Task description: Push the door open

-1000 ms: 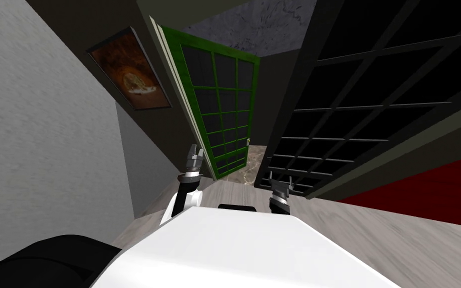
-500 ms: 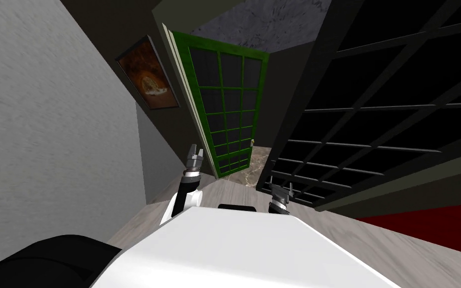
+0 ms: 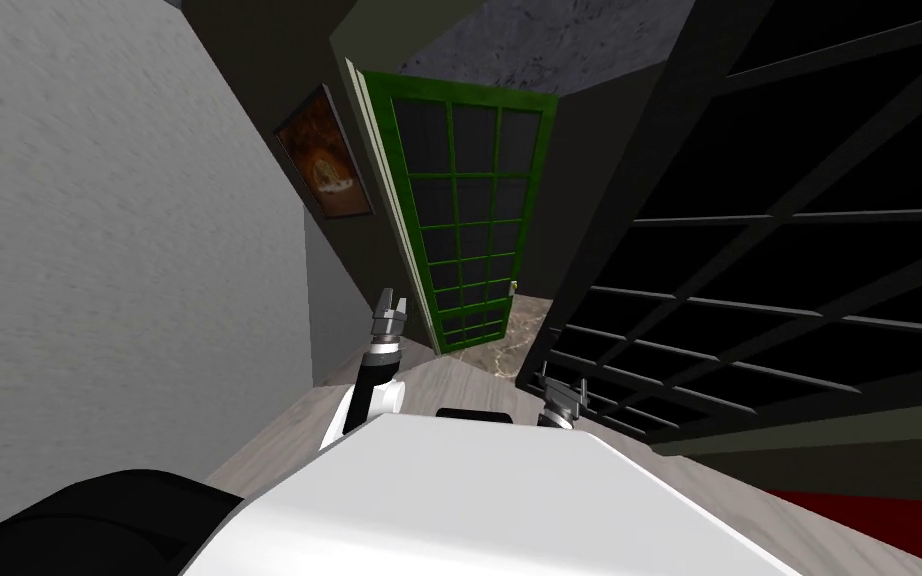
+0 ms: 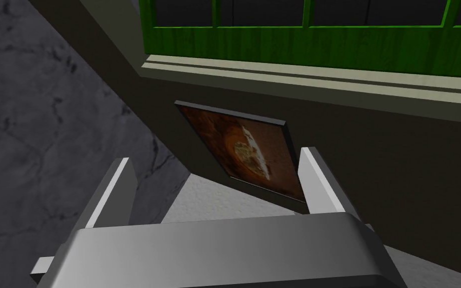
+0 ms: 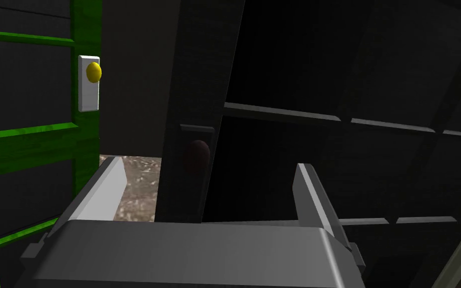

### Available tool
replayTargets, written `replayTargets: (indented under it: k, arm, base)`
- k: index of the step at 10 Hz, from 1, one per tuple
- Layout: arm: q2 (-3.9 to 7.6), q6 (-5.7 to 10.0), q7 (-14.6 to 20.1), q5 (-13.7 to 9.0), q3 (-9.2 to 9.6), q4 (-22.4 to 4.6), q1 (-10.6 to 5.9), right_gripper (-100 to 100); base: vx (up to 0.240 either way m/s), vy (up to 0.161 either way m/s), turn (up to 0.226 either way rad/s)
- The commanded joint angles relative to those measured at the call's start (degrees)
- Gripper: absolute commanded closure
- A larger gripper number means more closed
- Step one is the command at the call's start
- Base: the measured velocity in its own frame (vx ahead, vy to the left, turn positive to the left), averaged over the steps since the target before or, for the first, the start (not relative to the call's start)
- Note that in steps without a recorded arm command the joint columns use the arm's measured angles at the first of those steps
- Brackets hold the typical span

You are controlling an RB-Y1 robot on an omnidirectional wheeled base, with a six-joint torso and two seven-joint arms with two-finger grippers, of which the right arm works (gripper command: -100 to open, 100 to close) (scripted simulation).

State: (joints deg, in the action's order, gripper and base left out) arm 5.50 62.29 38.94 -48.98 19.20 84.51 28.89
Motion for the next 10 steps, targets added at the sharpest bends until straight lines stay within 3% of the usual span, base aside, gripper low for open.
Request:
replayTargets:
  k: [1,4,10]
  arm:
    - [0.07,1.52,1.5,-1.53,0.56,-1.84,-0.05,-100]
    - [-0.05,5.54,5.17,-5.61,2.36,-6.73,0.02,-100]
    - [-0.36,10.85,10.03,-11.0,4.74,-13.2,0.12,-100]
  base:
    - [0.004,-0.082,0.199]
    - [0.019,-0.133,0.303]
    - [-0.003,-0.113,0.27]
